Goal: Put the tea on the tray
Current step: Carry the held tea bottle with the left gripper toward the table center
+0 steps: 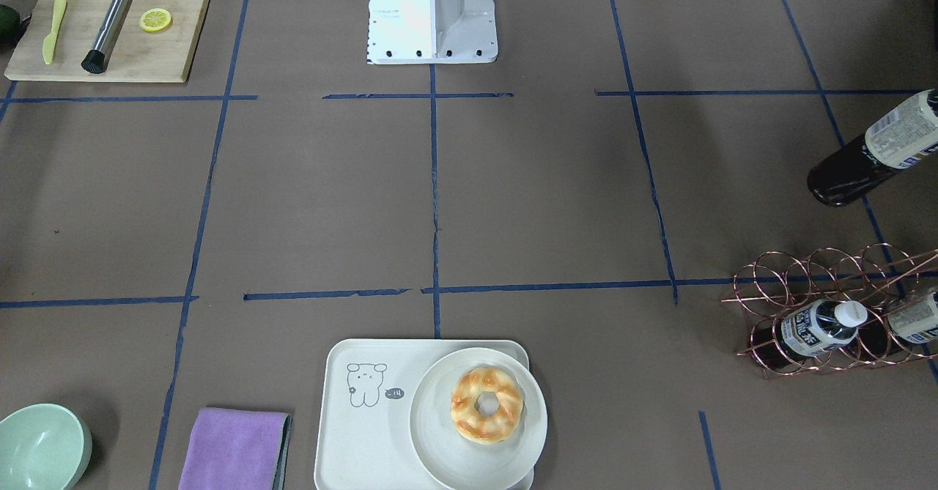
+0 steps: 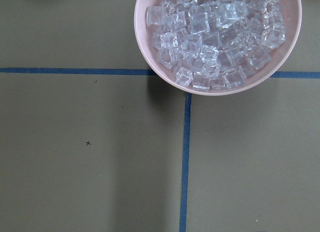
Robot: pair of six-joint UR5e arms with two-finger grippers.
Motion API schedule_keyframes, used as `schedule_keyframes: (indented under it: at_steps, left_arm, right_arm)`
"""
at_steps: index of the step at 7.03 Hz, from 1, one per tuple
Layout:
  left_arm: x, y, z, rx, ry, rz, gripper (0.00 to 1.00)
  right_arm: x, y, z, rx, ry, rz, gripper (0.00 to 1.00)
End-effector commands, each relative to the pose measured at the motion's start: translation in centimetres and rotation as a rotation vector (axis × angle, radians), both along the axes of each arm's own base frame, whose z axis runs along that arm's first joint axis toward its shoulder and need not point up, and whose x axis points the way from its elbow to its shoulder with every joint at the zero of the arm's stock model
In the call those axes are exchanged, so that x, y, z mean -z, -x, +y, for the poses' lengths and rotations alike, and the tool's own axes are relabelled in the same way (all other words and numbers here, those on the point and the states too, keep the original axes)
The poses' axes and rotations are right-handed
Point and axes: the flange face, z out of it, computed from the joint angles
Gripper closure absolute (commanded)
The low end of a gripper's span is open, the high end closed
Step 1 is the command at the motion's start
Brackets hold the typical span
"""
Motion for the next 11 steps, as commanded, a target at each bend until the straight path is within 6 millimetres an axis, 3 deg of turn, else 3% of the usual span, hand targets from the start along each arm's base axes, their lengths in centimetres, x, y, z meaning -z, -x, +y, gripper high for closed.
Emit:
schedule_keyframes:
  at_steps: [1, 2, 3, 5, 6, 7, 8, 10, 11]
  left_arm:
    - [5.8, -4.7, 3.6, -0.026, 0.072, -0.007, 1.0]
    - [8.0, -8.2, 5.3, -0.015, 0.08, 0.001, 1.0]
    - [10.5, -12.9, 5.7, -0.007, 0.082, -0.007, 1.0]
    - [20.1, -19.9, 5.9, -0.005, 0.137, -0.019, 1.0]
    - [22.9, -24.7, 8.3, -0.012, 0.122, -0.045, 1.0]
    - [23.6, -28.5, 8.9, -0.007, 0.125, -0.045, 1.0]
    - [25.0, -31.0, 7.9, -0.002, 0.132, -0.044, 1.0]
    - [28.1, -38.6, 4.8, -0.001, 0.139, -0.052, 1.0]
    - [28.3, -40.1, 4.1, -0.003, 0.127, -0.034, 1.0]
  right_arm:
    - [0.0, 0.0, 0.0, 0.0, 0.0, 0.0, 0.0]
    - [0.0, 0.0, 0.0, 0.0, 0.0, 0.0, 0.0]
    - [0.0, 0.0, 0.0, 0.0, 0.0, 0.0, 0.0]
    - [0.2, 0.0, -0.1, 0.0, -0.005, 0.001, 0.0]
    - [0.4, 0.0, -0.1, 0.0, -0.008, 0.001, 0.0]
    - [0.4, 0.0, -0.1, 0.0, -0.008, 0.001, 0.0]
    - [0.4, 0.0, -0.2, 0.0, -0.009, 0.001, 0.0]
    - [0.7, 0.0, -0.2, -0.001, -0.014, 0.002, 0.0]
    - [0.7, 0.0, -0.2, -0.001, -0.014, 0.002, 0.0]
